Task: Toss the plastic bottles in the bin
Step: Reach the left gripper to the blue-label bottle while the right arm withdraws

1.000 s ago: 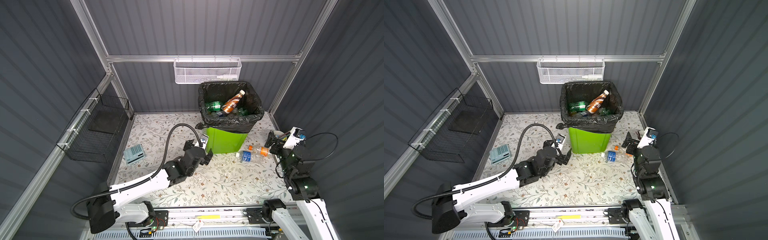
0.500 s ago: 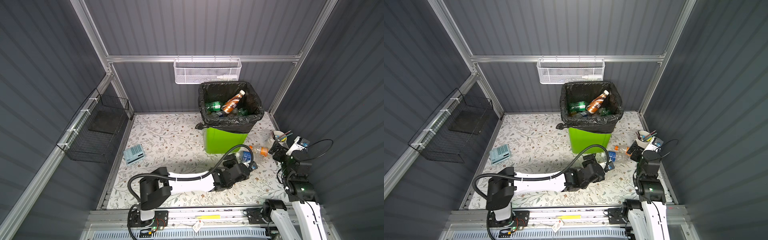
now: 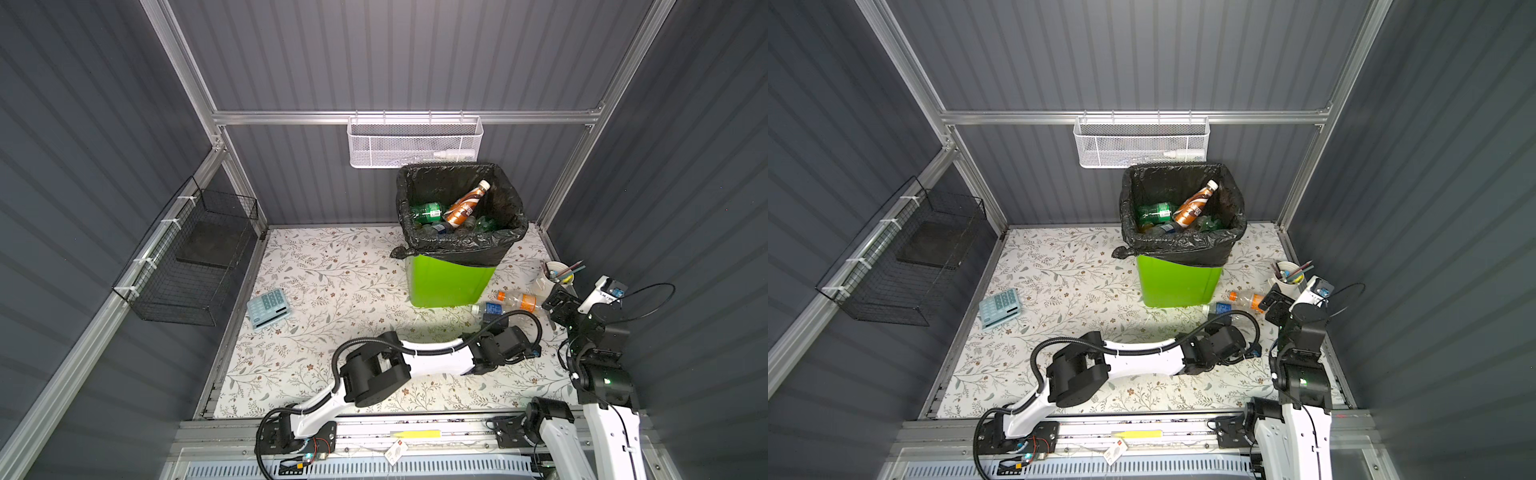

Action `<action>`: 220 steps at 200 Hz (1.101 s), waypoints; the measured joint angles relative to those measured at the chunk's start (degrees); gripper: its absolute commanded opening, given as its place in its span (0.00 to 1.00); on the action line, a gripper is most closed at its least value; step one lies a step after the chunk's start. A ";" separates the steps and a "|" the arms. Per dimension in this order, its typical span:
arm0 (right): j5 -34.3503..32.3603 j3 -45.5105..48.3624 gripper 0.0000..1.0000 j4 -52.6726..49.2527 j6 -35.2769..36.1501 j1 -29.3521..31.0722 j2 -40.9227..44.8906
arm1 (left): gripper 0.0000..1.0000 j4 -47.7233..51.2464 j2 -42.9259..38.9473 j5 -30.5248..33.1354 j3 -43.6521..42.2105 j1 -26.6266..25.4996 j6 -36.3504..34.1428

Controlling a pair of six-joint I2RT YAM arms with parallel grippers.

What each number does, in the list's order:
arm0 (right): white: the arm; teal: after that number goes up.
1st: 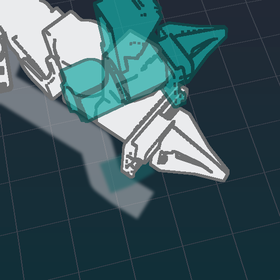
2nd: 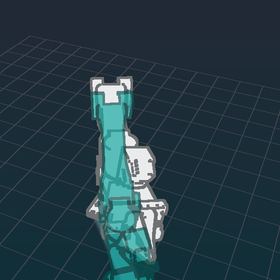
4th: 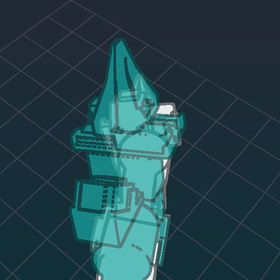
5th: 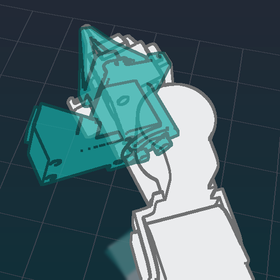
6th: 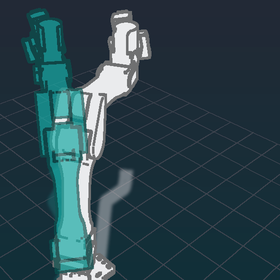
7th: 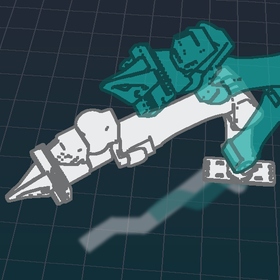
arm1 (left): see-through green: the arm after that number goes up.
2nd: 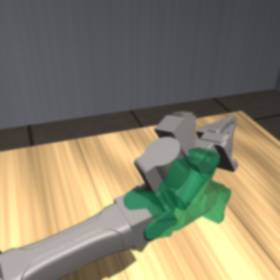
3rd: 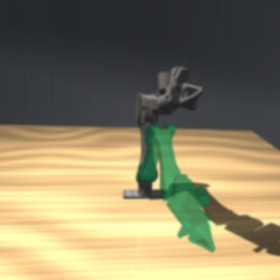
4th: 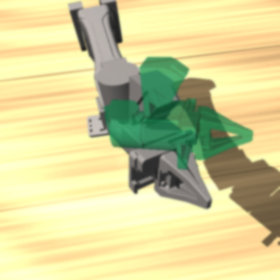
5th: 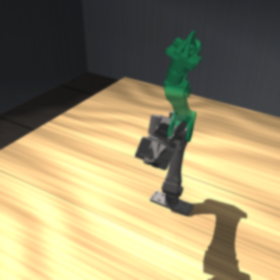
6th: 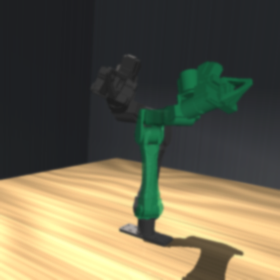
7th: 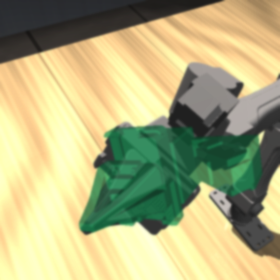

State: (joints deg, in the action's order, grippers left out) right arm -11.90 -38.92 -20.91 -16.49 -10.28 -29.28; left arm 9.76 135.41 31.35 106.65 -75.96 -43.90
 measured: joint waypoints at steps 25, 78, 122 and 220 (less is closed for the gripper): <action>0.79 0.02 0.99 -0.02 -0.04 -0.42 0.00 | 1.00 2.14 2.99 -2.23 4.63 1.07 -1.62; 2.49 0.92 0.99 0.26 -1.20 -0.81 -0.20 | 1.00 3.17 5.51 -4.11 9.60 3.78 -3.37; 3.43 0.94 0.99 0.35 -1.51 -0.94 -0.94 | 1.00 5.11 8.04 -7.76 12.68 5.20 -3.48; 4.46 0.94 0.99 0.39 -1.95 -1.49 -1.11 | 0.86 12.31 8.50 -19.52 17.44 6.54 -1.27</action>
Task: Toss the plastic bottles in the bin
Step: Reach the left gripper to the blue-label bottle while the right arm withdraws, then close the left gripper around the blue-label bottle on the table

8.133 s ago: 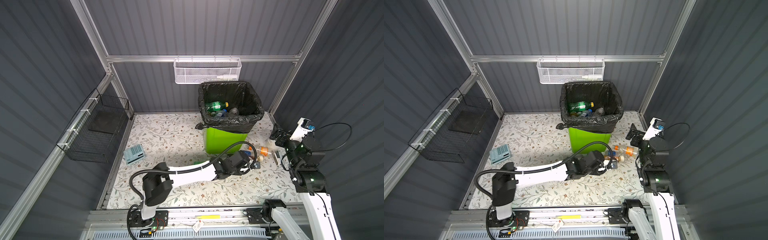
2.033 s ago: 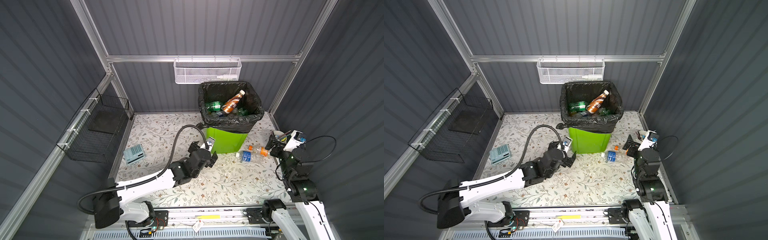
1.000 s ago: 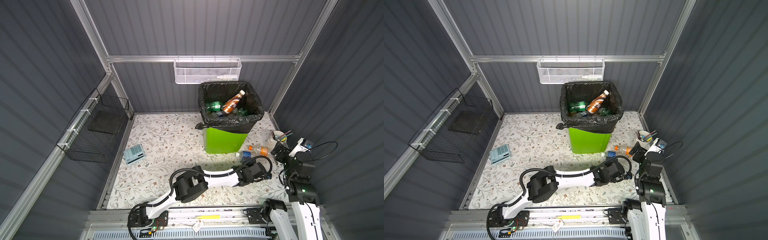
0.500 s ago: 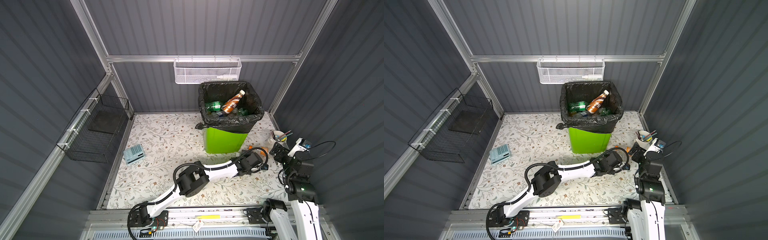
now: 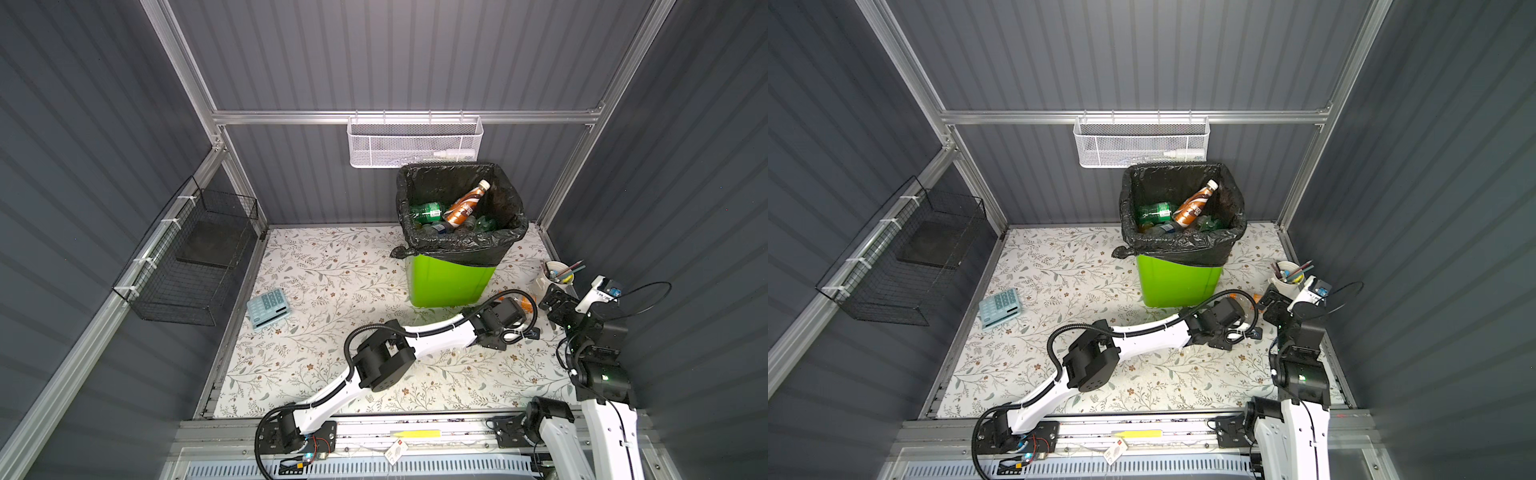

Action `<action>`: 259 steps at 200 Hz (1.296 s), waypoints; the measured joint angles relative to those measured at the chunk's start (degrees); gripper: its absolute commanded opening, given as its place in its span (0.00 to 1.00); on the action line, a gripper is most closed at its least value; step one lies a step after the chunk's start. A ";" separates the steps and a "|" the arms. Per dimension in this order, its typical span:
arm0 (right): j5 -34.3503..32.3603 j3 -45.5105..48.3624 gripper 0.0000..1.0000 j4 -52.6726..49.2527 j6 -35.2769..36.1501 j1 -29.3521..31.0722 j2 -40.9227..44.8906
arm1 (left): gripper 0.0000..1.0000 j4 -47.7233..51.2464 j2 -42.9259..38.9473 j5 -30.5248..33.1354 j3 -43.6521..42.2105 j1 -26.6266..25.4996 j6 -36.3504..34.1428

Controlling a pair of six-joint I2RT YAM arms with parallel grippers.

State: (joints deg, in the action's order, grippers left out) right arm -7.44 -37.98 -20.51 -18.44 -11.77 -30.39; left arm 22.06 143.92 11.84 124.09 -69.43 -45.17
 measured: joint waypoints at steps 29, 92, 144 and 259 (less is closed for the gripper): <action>0.02 0.00 0.99 0.11 -0.28 -0.04 -0.09 | 0.77 1.14 0.00 -2.23 0.85 0.52 0.46; 0.26 0.00 0.99 0.37 -0.90 -0.26 -0.09 | 0.57 1.27 -0.31 -4.07 1.01 0.63 0.28; 0.48 0.07 0.99 0.66 -1.07 -0.61 -0.07 | 0.40 1.51 -2.05 -5.53 -0.72 0.57 0.42; 1.05 0.28 0.99 0.72 -1.07 -0.96 -0.02 | 0.72 -1.01 -12.13 -6.49 -14.40 -0.02 2.58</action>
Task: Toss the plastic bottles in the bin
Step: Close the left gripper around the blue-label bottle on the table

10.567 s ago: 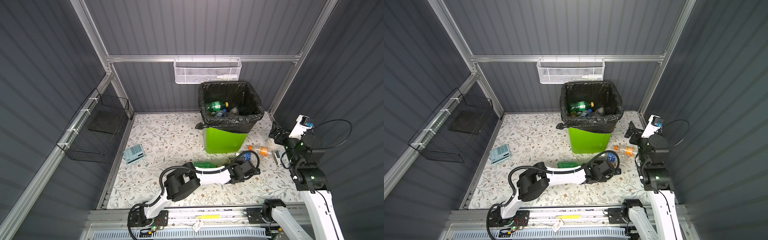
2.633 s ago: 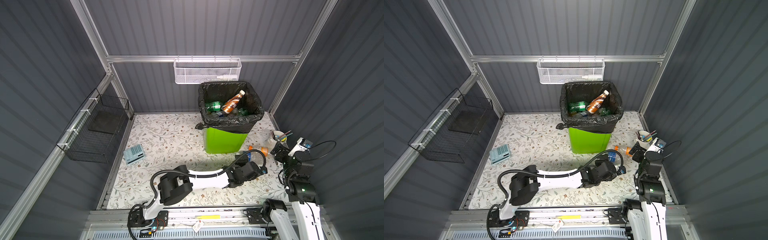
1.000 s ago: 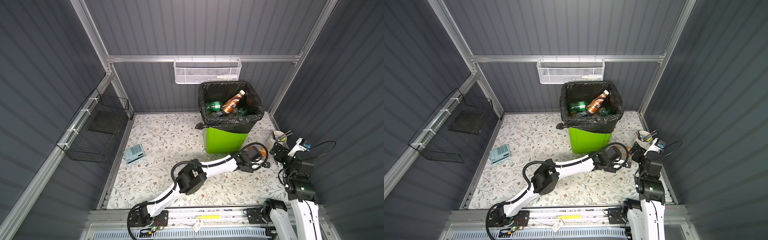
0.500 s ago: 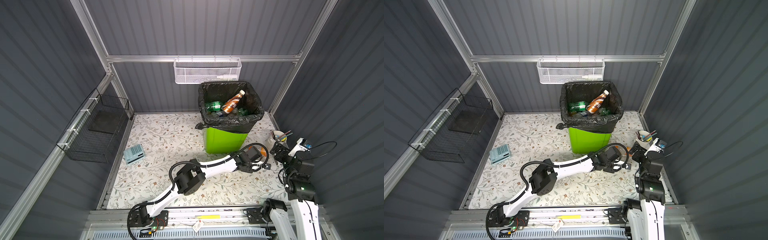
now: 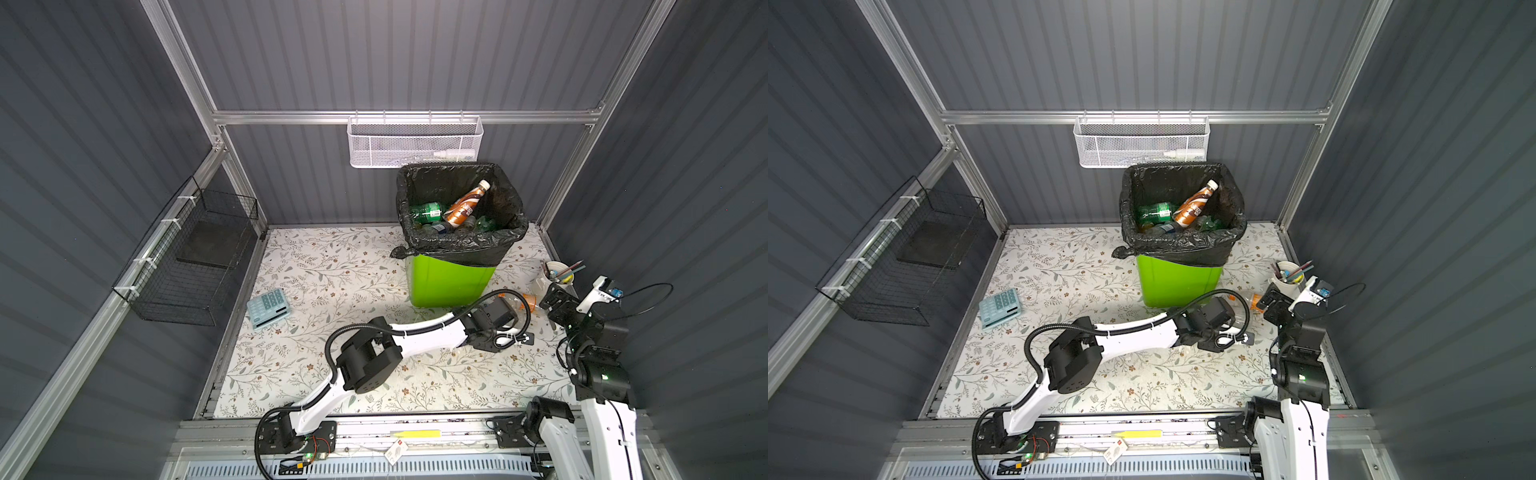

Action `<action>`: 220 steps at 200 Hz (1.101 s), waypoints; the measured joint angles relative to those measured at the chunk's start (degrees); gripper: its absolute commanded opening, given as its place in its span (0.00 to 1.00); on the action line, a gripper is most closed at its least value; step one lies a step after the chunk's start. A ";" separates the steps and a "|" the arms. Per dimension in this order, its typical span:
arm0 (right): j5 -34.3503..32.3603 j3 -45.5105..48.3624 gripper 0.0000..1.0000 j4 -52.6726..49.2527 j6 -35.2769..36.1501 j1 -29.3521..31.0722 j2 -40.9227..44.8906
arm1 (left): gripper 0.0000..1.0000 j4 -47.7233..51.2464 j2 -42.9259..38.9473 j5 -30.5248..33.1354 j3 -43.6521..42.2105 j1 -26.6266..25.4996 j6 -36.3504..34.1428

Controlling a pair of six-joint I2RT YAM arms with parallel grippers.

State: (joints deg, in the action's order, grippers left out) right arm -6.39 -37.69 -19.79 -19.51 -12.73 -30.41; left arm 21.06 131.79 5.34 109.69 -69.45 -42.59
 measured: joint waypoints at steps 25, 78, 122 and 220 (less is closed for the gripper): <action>0.00 0.00 0.99 0.00 0.00 0.00 0.00 | 0.90 -4.35 -1.86 1.49 -0.70 -0.17 0.52; 0.00 0.00 0.99 0.02 0.04 -0.33 0.00 | 1.00 -4.76 6.64 7.63 10.03 -0.37 1.05; 0.22 0.00 0.99 0.02 0.13 -0.63 0.00 | 1.00 -3.13 15.28 10.51 16.50 0.07 1.27; 1.11 0.94 0.99 0.09 -0.22 -1.16 -0.04 | 0.62 3.85 13.07 7.04 14.19 0.35 0.81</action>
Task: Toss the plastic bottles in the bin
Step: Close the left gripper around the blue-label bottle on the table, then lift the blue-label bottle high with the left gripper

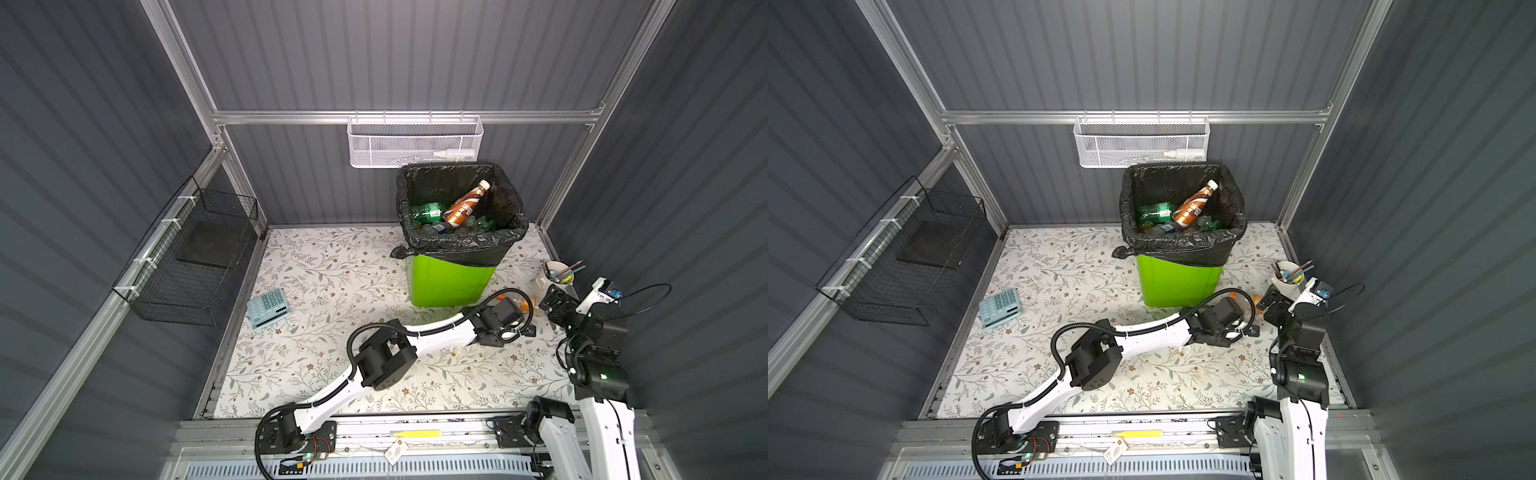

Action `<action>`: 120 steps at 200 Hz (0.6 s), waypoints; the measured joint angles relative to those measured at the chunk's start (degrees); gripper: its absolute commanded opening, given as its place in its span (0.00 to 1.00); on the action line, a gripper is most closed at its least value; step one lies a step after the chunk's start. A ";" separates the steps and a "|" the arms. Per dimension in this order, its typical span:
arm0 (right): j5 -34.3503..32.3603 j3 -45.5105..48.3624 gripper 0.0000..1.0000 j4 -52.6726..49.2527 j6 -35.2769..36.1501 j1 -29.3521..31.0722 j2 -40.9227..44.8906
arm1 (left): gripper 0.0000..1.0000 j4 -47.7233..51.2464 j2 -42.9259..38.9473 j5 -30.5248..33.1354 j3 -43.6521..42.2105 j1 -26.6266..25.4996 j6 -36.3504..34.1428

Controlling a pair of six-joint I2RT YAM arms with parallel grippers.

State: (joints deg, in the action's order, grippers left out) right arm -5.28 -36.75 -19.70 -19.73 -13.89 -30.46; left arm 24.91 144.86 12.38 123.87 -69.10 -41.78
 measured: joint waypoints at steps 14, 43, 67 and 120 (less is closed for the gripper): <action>0.00 0.00 0.99 0.02 -0.02 -0.13 0.02 | 0.56 0.81 -1.11 -0.90 -1.38 -0.02 -0.15; 0.04 0.00 0.99 0.02 -0.04 -0.22 0.02 | 0.51 1.70 -3.87 -2.95 -4.87 0.00 0.48; 0.04 0.00 0.99 0.02 -0.28 -0.22 0.04 | 0.50 1.46 -7.78 -4.57 -9.88 0.09 1.84; 0.00 0.00 0.99 0.02 -0.24 -0.44 0.37 | 0.58 -3.98 -23.15 -4.07 -17.31 0.42 5.42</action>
State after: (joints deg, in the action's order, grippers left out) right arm -5.28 -36.75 -19.68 -19.97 -14.33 -30.09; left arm 20.93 121.71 8.32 106.56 -68.69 -36.36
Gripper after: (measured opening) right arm 0.991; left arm 0.562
